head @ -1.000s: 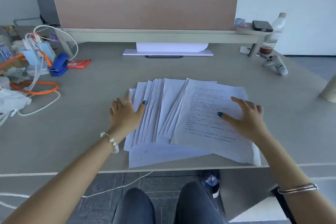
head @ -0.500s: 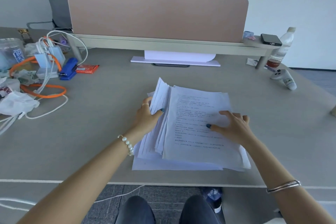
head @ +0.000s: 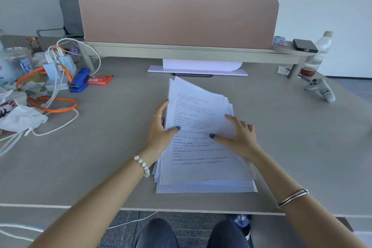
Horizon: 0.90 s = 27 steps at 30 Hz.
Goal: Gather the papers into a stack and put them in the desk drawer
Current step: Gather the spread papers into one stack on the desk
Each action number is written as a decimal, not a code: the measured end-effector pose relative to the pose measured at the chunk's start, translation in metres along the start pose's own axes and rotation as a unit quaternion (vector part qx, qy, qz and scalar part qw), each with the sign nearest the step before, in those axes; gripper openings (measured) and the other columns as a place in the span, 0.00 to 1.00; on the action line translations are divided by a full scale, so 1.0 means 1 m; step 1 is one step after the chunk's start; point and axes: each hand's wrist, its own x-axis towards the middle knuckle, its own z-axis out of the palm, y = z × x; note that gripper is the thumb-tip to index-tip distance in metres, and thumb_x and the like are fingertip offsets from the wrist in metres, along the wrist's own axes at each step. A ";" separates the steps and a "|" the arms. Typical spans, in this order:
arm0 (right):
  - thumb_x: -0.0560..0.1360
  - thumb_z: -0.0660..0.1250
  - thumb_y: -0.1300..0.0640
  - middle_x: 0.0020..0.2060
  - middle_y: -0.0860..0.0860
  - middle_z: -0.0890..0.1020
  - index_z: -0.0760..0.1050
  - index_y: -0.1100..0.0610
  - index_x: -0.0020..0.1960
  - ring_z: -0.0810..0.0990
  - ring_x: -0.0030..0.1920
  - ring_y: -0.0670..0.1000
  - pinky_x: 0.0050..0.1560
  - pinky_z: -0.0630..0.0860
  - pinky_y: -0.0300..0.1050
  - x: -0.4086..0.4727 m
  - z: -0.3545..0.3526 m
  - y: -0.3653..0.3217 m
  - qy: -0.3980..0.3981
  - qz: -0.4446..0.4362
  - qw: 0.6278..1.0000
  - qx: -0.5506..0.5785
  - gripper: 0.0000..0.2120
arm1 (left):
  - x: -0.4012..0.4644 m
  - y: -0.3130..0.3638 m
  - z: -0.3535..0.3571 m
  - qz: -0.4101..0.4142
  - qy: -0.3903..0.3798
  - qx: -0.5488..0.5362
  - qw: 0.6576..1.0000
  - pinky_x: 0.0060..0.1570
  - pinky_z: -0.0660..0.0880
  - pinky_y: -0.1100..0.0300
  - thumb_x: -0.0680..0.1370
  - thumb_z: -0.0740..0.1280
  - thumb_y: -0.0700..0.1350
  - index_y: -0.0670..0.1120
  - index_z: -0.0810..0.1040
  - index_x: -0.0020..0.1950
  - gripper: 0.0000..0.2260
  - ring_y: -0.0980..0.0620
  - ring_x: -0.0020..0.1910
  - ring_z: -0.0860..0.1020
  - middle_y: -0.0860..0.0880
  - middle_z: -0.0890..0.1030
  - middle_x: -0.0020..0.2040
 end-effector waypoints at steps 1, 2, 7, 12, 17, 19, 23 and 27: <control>0.65 0.71 0.39 0.69 0.54 0.66 0.53 0.47 0.73 0.59 0.69 0.58 0.69 0.59 0.52 0.001 -0.002 0.002 0.014 0.012 1.000 0.021 0.44 | -0.002 0.003 0.001 0.021 -0.003 -0.009 1.000 0.46 0.80 0.61 0.71 0.67 0.29 0.59 0.64 0.67 0.34 0.50 0.49 0.80 0.41 0.81 0.53; 0.65 0.71 0.39 0.70 0.54 0.65 0.49 0.49 0.75 0.59 0.70 0.58 0.70 0.59 0.53 0.003 -0.005 0.006 0.021 0.032 0.997 0.059 0.48 | -0.004 0.007 0.002 0.039 -0.007 -0.016 0.999 0.47 0.80 0.61 0.71 0.67 0.29 0.58 0.65 0.67 0.33 0.52 0.50 0.80 0.43 0.81 0.54; 0.71 0.70 0.48 0.64 0.61 0.75 0.58 0.59 0.73 0.78 0.60 0.53 0.62 0.73 0.50 0.002 -0.032 0.004 0.002 0.084 0.939 0.335 0.38 | -0.010 0.034 0.009 0.134 -0.021 -0.085 0.987 0.46 0.77 0.67 0.72 0.67 0.27 0.60 0.63 0.65 0.33 0.58 0.48 0.82 0.54 0.85 0.47; 0.71 0.71 0.57 0.53 0.58 0.82 0.71 0.56 0.58 0.83 0.48 0.57 0.51 0.80 0.57 -0.004 -0.054 -0.010 0.076 0.008 0.900 0.430 0.17 | -0.008 0.067 0.020 0.194 -0.020 -0.102 0.975 0.46 0.77 0.65 0.72 0.68 0.30 0.63 0.55 0.69 0.39 0.55 0.45 0.81 0.47 0.82 0.45; 0.73 0.67 0.59 0.56 0.55 0.79 0.67 0.44 0.50 0.81 0.53 0.55 0.50 0.80 0.53 -0.013 -0.083 -0.039 0.131 -0.116 0.884 0.434 0.13 | 0.006 0.102 0.022 0.171 -0.012 -0.099 0.980 0.48 0.78 0.66 0.73 0.67 0.30 0.54 0.52 0.75 0.40 0.63 0.47 0.81 0.52 0.81 0.51; 0.74 0.66 0.60 0.58 0.54 0.77 0.66 0.42 0.50 0.79 0.56 0.52 0.55 0.77 0.51 -0.014 -0.093 -0.047 0.165 -0.155 0.879 0.420 0.14 | 0.014 0.117 0.021 0.154 -0.011 -0.099 0.983 0.50 0.78 0.62 0.72 0.68 0.31 0.47 0.62 0.73 0.31 0.60 0.50 0.81 0.51 0.80 0.54; 0.74 0.65 0.58 0.59 0.46 0.75 0.62 0.45 0.58 0.76 0.58 0.43 0.59 0.74 0.47 -0.017 -0.103 -0.051 0.177 -0.187 0.882 0.394 0.18 | 0.022 0.131 0.021 0.141 -0.006 -0.091 0.986 0.56 0.77 0.56 0.74 0.70 0.45 0.45 0.69 0.67 0.23 0.53 0.58 0.79 0.49 0.79 0.61; 0.74 0.66 0.58 0.59 0.43 0.71 0.62 0.48 0.64 0.73 0.58 0.38 0.59 0.72 0.42 -0.025 -0.087 -0.036 0.130 -0.174 0.909 0.355 0.22 | 0.010 0.107 0.029 0.114 -0.016 -0.087 0.989 0.42 0.77 0.70 0.76 0.67 0.46 0.49 0.70 0.58 0.13 0.67 0.45 0.81 0.55 0.80 0.52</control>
